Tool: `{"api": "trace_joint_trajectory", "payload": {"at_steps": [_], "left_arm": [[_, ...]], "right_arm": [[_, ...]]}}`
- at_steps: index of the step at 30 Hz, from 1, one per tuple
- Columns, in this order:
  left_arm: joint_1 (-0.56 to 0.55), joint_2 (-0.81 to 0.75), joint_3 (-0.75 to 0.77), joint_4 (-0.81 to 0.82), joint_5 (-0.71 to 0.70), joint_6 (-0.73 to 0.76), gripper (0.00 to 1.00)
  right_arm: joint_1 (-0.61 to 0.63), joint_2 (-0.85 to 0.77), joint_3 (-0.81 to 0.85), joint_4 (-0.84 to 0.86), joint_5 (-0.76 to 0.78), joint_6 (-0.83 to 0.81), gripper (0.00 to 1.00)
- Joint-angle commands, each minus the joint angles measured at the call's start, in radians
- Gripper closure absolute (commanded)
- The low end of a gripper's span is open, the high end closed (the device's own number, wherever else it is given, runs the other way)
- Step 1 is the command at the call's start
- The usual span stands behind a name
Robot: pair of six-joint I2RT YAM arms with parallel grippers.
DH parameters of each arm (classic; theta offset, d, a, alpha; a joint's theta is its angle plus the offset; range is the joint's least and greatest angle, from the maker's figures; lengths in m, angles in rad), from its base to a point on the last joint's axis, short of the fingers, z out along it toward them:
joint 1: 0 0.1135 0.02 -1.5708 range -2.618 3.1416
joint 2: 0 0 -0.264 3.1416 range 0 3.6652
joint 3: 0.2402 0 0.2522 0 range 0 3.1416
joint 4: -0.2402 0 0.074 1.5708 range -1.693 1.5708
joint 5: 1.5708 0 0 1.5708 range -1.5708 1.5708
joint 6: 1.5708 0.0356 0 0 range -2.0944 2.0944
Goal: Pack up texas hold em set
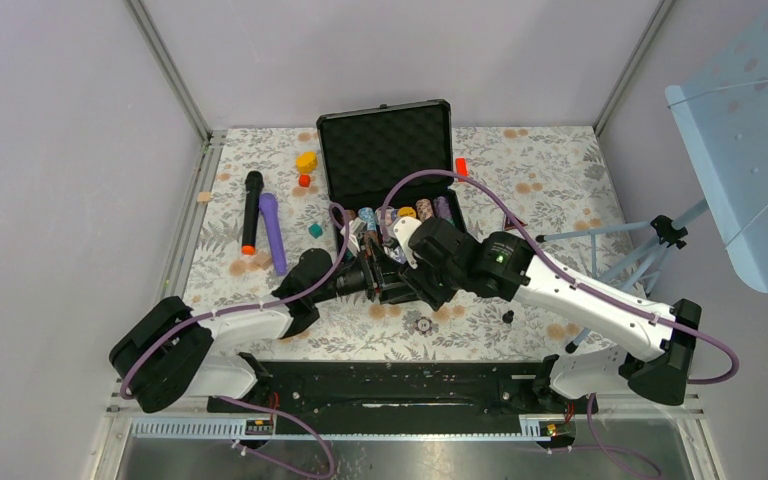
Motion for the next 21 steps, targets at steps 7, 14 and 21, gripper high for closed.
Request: {"api": "trace_joint_trajectory", "payload": {"at_steps": [7, 14, 21], "left_arm": [[-0.014, 0.006, 0.019, 0.119, 0.001, -0.014, 0.41], [-0.022, 0.009, 0.021, 0.129, 0.001, -0.014, 0.43], [-0.031, 0.016, 0.023, 0.139, 0.003, -0.014, 0.47]], "right_arm": [[0.008, -0.041, 0.03, 0.011, 0.06, 0.0, 1.0], [0.008, -0.042, 0.03, 0.017, 0.063, 0.006, 1.0], [0.008, -0.049, 0.028, 0.029, 0.061, 0.021, 1.0]]}}
